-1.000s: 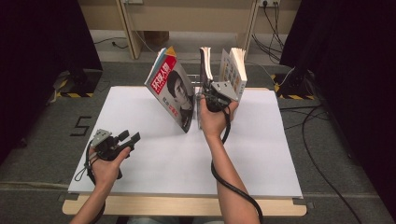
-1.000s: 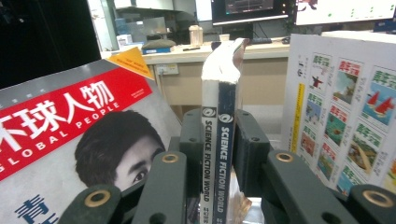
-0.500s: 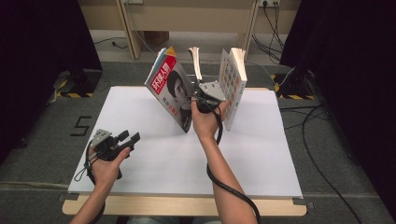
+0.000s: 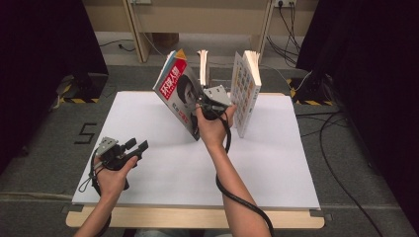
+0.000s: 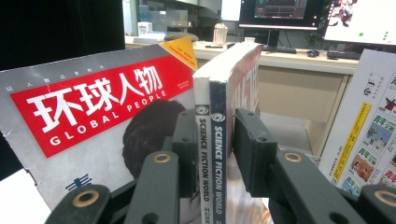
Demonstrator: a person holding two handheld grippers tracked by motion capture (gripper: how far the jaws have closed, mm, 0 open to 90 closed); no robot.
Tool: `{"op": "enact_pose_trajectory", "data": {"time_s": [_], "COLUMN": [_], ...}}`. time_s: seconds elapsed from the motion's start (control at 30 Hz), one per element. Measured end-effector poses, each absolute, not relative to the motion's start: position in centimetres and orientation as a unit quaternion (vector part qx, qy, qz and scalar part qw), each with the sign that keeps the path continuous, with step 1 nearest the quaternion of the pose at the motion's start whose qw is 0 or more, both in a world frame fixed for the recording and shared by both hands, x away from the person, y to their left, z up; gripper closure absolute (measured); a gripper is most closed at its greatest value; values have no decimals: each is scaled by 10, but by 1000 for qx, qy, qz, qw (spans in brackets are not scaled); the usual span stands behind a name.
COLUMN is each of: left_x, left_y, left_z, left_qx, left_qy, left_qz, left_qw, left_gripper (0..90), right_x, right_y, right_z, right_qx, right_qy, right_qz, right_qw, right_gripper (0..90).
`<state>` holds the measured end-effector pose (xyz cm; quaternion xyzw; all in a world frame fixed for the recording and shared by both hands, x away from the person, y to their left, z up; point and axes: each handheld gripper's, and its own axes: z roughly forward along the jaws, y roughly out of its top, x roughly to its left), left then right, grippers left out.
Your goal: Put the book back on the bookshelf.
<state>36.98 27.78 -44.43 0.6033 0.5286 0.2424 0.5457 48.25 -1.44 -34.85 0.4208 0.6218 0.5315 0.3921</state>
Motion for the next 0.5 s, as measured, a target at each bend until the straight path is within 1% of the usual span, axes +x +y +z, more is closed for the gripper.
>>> {"op": "enact_pose_trajectory", "data": {"time_s": [0.37,0.5], "left_x": [369,370], "left_y": [279,279], "left_z": [-444,-444], "left_qx": [602,602], "left_qy": [529,530], "left_qz": [243,243], "left_qw": [546,546], "left_gripper": [438,439], "right_x": [483,482], "right_y": [-11,-11], "right_z": [-350,-353], "right_qx": [416,414], "right_qy": [624,625], "right_qz": [534,538], "right_qw": [390,386], "right_gripper": [661,617]}}
